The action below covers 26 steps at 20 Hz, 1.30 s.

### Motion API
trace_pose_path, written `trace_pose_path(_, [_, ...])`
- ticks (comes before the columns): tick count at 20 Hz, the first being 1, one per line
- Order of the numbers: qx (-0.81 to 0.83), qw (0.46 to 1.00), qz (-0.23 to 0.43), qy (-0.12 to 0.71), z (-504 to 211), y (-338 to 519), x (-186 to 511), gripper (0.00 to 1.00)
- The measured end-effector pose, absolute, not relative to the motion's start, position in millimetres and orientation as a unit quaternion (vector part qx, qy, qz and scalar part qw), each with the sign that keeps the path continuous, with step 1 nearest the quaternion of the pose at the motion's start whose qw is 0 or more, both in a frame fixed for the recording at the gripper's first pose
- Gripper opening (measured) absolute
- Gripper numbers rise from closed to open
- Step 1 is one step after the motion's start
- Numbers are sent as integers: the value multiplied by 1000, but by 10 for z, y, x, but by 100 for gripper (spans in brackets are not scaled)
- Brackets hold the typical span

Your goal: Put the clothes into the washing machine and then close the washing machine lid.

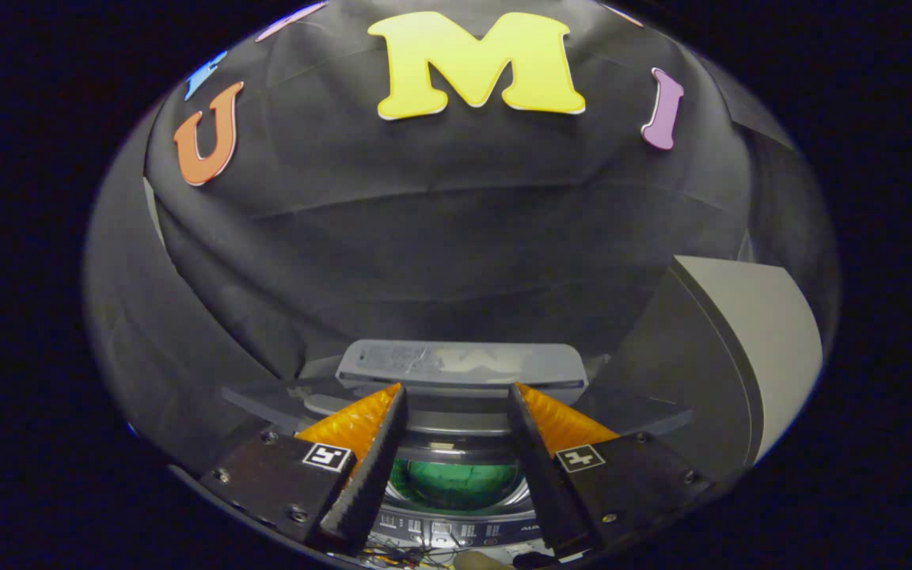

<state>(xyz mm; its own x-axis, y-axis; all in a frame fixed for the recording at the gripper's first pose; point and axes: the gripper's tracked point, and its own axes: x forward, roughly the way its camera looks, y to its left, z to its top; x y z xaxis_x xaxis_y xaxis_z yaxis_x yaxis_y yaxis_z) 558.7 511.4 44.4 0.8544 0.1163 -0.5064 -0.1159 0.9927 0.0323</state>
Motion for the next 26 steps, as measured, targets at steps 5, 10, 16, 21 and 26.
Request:
trace_pose_path(5, [-3, 956, 58, 287, 241, 5024, 5429, 80])
trace_pose_path(10, [0, 956, 56, 287, 254, 4937, 5339, 80])
trace_pose_path(16, [-12, 966, 75, 246, 548, 4746, 4853, 80])
trace_pose_path(21, [-16, 983, 103, 154, 1136, 4272, 4140, 80])
trace_pose_path(26, [-24, 994, 98, 49, 1643, 3371, 3278, 82])
